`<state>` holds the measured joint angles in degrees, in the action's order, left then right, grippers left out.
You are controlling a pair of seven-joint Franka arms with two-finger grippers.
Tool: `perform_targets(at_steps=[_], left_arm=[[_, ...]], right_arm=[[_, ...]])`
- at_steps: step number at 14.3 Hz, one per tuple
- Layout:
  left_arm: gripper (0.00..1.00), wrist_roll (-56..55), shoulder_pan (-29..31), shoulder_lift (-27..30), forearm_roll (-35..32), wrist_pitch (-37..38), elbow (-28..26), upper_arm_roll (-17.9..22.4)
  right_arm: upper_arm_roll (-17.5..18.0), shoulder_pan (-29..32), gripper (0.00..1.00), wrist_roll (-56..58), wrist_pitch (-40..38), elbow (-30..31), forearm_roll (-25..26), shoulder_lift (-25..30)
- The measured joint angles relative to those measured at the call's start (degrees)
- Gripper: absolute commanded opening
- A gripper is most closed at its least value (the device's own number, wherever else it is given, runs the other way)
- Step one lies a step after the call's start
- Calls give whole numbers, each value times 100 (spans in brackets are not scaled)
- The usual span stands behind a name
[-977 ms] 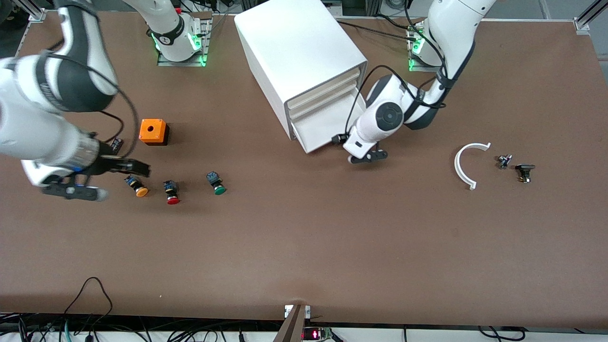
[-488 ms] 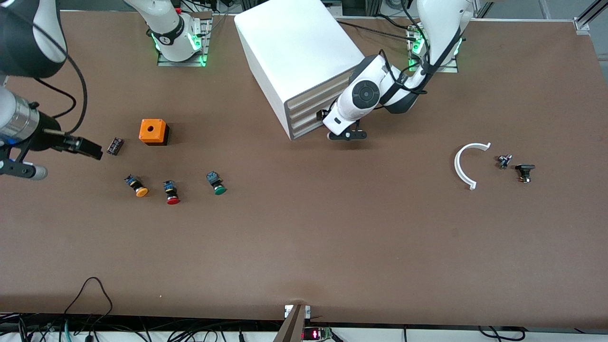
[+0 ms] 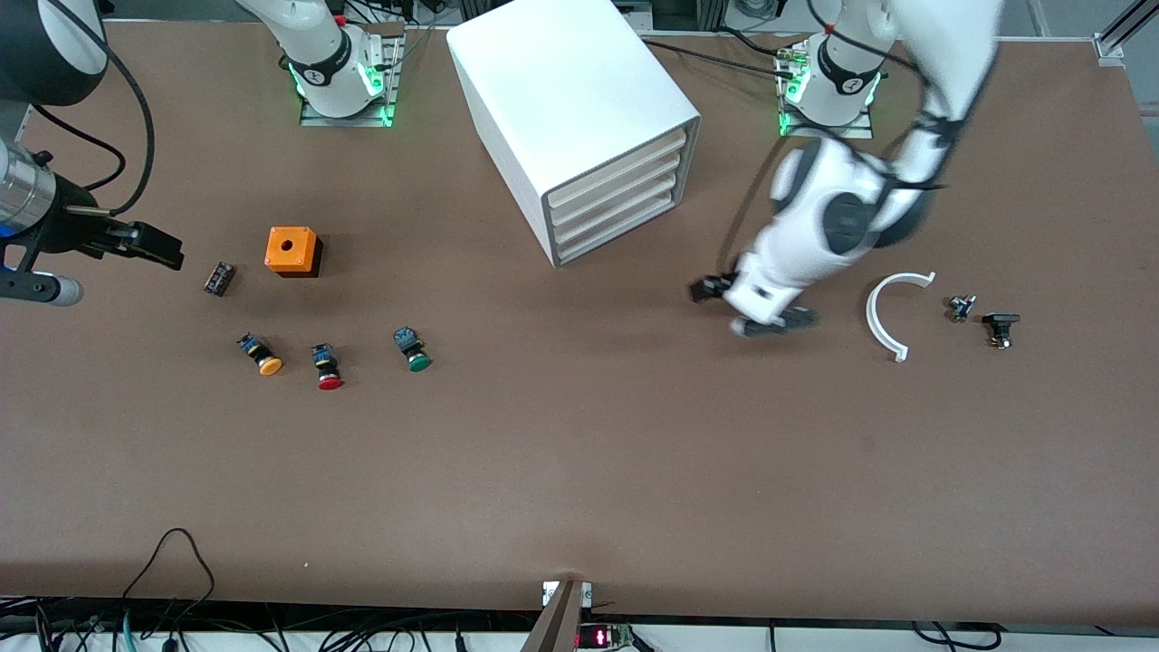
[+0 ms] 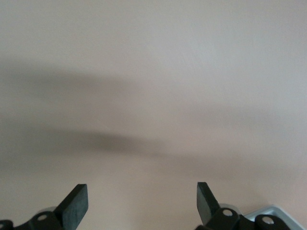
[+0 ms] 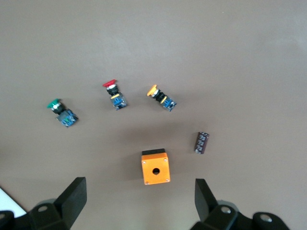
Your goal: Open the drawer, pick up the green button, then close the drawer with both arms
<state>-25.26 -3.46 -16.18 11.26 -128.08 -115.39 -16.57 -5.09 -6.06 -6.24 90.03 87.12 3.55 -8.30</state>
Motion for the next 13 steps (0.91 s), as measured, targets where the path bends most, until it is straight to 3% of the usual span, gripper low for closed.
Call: perform_targets(at_steps=[3,7,13], left_arm=[[100,1174,565,929,-279,1333,378,378],[100,1547,738,2232,-652,2947,601,707],[100,1560,771,2332,-923,3315,890,744]], right_arm=[[-82,11,100,359,511,446,-4,230],[-225,12,100,879,795,1054,-4,659],[-371,15,100,751,809,1128,-5,740]])
